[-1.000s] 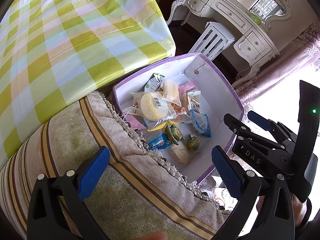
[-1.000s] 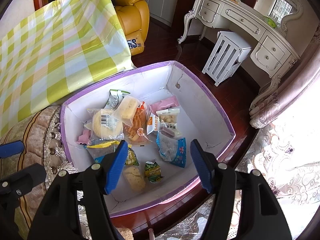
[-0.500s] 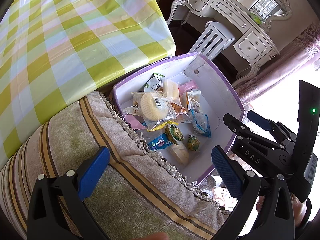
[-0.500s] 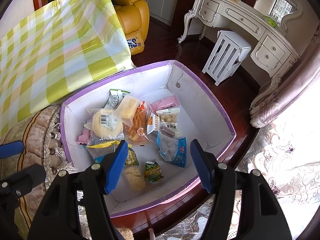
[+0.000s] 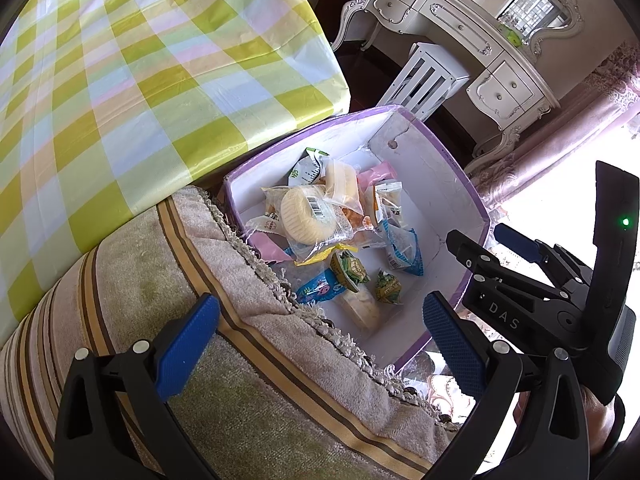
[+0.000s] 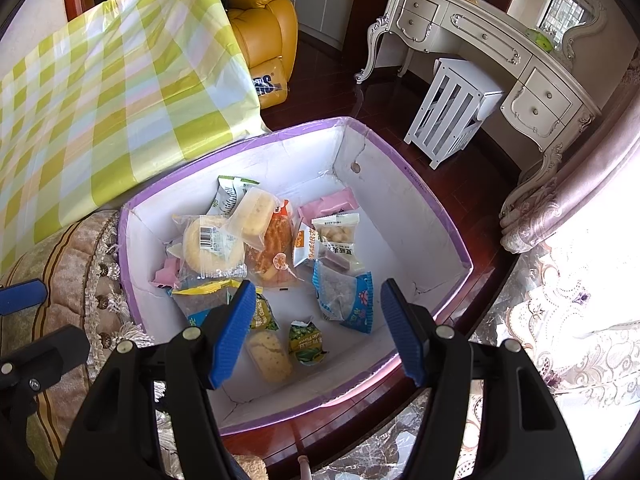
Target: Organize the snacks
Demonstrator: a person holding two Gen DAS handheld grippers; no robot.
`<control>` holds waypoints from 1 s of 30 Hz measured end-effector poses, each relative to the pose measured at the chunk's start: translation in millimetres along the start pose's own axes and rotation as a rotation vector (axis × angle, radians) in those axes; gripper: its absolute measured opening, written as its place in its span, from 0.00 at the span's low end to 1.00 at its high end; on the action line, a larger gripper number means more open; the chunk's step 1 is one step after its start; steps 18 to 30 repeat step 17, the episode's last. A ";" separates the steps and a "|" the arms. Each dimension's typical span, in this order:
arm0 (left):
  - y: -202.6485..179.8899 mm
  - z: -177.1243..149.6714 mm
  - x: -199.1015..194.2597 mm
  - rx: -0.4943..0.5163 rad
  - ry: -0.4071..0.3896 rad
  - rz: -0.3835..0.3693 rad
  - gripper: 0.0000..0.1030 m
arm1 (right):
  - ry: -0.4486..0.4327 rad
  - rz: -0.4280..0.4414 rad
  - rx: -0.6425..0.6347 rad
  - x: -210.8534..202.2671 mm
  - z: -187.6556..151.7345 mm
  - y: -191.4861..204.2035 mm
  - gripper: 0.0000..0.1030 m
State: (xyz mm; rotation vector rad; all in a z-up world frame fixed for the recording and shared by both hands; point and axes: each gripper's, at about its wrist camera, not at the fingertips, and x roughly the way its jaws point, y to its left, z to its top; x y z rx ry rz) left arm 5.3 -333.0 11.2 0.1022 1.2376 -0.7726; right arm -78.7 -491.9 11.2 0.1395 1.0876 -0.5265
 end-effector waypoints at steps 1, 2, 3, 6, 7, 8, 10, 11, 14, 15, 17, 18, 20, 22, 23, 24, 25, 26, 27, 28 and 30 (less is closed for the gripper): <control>-0.6 0.9 1.4 0.003 0.000 -0.001 0.96 | 0.001 -0.001 0.001 0.4 0.0 -0.5 0.63; -1.3 2.0 2.9 0.005 0.003 -0.002 0.96 | 0.002 -0.003 0.000 0.6 0.1 -1.0 0.63; -1.2 2.2 3.6 0.004 0.004 -0.002 0.96 | 0.002 -0.005 -0.001 0.6 0.4 -1.2 0.63; -0.9 2.5 3.7 0.002 0.004 -0.005 0.96 | 0.003 -0.010 -0.002 -0.7 0.6 -0.8 0.63; -0.9 2.4 3.7 0.004 0.005 -0.004 0.96 | 0.003 -0.010 -0.003 -1.0 0.7 -0.3 0.63; -0.9 2.8 3.9 0.004 0.005 -0.003 0.96 | 0.003 -0.010 -0.004 -1.7 0.8 0.4 0.63; 0.6 4.0 4.3 -0.011 0.013 -0.006 0.96 | -0.002 -0.005 -0.008 -3.5 2.1 1.5 0.63; 1.8 4.7 4.1 -0.018 0.018 -0.012 0.96 | -0.006 0.000 -0.010 -5.4 2.4 2.9 0.63; 8.9 6.5 -10.6 -0.041 0.001 -0.037 0.96 | -0.026 0.040 -0.023 -15.2 6.3 10.9 0.72; 14.1 5.9 -21.3 -0.047 -0.022 -0.038 0.96 | -0.034 0.062 -0.030 -20.1 8.8 16.2 0.74; 31.1 1.6 -51.1 -0.074 -0.090 -0.044 0.96 | -0.054 0.120 -0.059 -30.9 12.1 35.7 0.74; 31.1 1.6 -51.1 -0.074 -0.090 -0.044 0.96 | -0.054 0.120 -0.059 -30.9 12.1 35.7 0.74; 31.1 1.6 -51.1 -0.074 -0.090 -0.044 0.96 | -0.054 0.120 -0.059 -30.9 12.1 35.7 0.74; 31.1 1.6 -51.1 -0.074 -0.090 -0.044 0.96 | -0.054 0.120 -0.059 -30.9 12.1 35.7 0.74; 31.1 1.6 -51.1 -0.074 -0.090 -0.044 0.96 | -0.054 0.120 -0.059 -30.9 12.1 35.7 0.74; 31.1 1.6 -51.1 -0.074 -0.090 -0.044 0.96 | -0.054 0.120 -0.059 -30.9 12.1 35.7 0.74; 31.1 1.6 -51.1 -0.074 -0.090 -0.044 0.96 | -0.054 0.120 -0.059 -30.9 12.1 35.7 0.74; 31.1 1.6 -51.1 -0.074 -0.090 -0.044 0.96 | -0.054 0.120 -0.059 -30.9 12.1 35.7 0.74; 31.1 1.6 -51.1 -0.074 -0.090 -0.044 0.96 | -0.054 0.120 -0.059 -30.9 12.1 35.7 0.74; 31.1 1.6 -51.1 -0.074 -0.090 -0.044 0.96 | -0.054 0.120 -0.059 -30.9 12.1 35.7 0.74; 31.1 1.6 -51.1 -0.074 -0.090 -0.044 0.96 | -0.054 0.120 -0.059 -30.9 12.1 35.7 0.74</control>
